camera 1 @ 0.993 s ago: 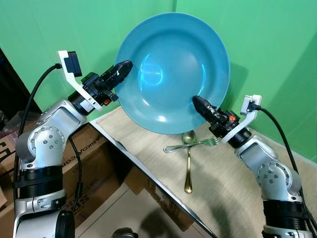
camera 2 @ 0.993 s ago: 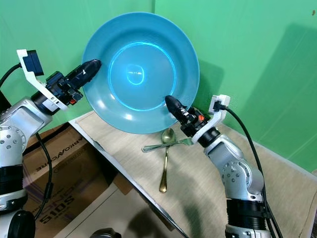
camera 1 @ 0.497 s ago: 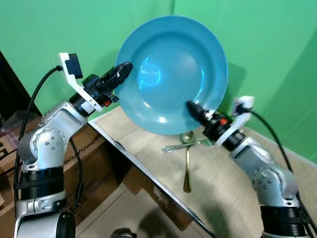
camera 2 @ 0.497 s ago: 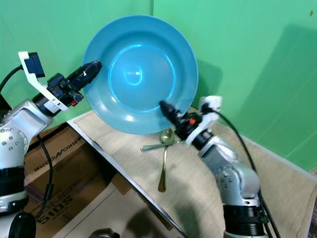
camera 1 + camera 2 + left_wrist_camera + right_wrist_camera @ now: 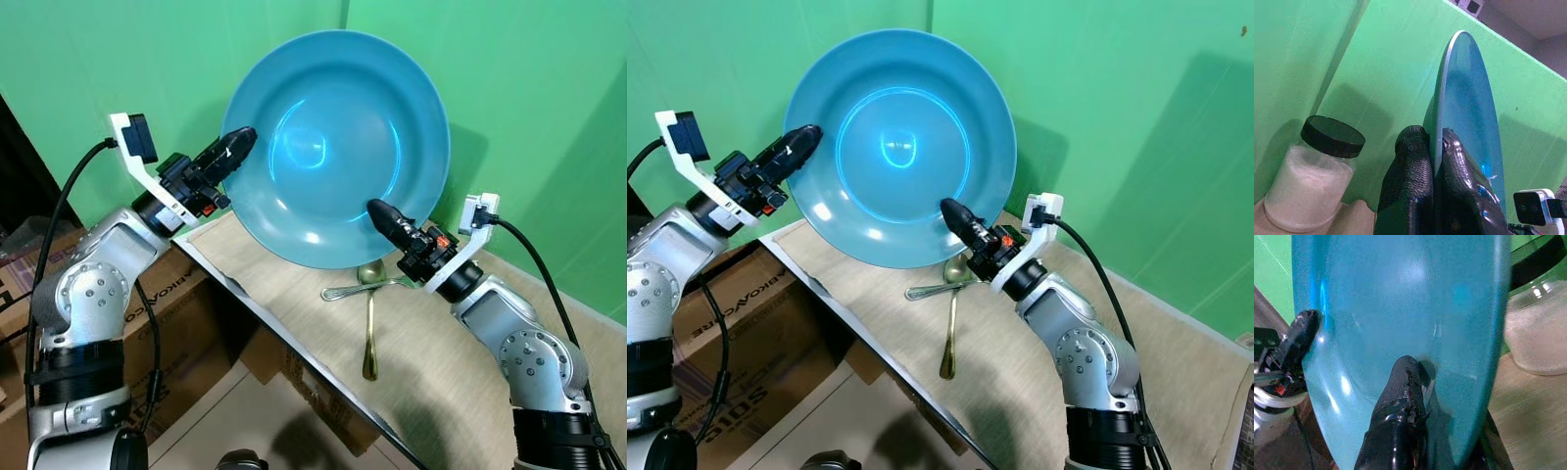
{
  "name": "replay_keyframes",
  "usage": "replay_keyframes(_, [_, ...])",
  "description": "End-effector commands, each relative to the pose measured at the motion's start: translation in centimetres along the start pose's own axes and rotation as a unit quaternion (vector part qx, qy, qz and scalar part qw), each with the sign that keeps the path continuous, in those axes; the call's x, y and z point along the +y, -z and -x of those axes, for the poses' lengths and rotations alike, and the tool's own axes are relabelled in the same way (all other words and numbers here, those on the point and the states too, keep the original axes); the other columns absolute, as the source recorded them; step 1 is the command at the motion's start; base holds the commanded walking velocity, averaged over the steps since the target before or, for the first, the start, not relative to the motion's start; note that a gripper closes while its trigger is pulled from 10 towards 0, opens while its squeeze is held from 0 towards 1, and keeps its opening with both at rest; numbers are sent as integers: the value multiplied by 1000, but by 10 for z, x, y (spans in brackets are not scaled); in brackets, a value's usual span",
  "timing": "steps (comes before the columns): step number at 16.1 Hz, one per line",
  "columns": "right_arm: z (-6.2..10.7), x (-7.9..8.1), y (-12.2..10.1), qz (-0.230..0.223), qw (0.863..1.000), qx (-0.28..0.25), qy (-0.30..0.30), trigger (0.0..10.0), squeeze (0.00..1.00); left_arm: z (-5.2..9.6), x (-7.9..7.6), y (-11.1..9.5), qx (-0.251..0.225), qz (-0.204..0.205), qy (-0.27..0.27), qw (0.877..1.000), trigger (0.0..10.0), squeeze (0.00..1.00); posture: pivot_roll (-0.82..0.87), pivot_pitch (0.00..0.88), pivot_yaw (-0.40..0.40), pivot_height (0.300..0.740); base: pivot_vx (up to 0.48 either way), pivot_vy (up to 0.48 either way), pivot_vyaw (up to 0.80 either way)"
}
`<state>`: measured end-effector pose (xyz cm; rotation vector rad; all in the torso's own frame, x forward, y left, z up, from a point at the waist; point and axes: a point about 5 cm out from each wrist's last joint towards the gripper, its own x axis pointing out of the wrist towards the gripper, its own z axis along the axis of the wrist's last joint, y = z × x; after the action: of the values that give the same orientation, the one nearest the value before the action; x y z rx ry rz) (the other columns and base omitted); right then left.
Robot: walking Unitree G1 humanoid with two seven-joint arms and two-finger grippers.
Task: Setting the table
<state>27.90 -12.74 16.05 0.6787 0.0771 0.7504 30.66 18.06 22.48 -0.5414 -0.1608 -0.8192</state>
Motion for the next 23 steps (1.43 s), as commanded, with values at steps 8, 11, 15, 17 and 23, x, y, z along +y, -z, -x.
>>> replay_keyframes(8, [6, 5, -1, -7, 1000, -18, 11, 0, 0, -2, -5, -5, -10, -6, 9, 1000, 10000, 1000, 118, 0, -25, 740, 0, 0, 0])
replay_keyframes(11, [11, 1, -9, -20, 998, -57, 35, 0, 0, 1, -3, -7, -9, -38, -12, 999, 10000, 478, 119, 0, -23, 740, 0, 0, 0])
replay_keyframes(15, [23, -12, -21, -21, 993, -93, 75, 0, 0, 11, -4, -9, -12, -57, -30, 998, 10000, 0, 120, 0, -25, 740, 0, 0, 0])
replay_keyframes(17, [26, -12, -25, -8, 993, -93, 74, 0, 0, 19, -1, -11, -10, -74, -48, 996, 10000, 0, 121, 0, -25, 740, 0, 0, 0])
replay_keyframes(23, [43, 6, -27, 85, 986, -72, 125, 10000, 0, 25, -14, 3, 103, -274, -183, 938, 10000, 0, 111, 0, -13, 740, 0, 0, 0])
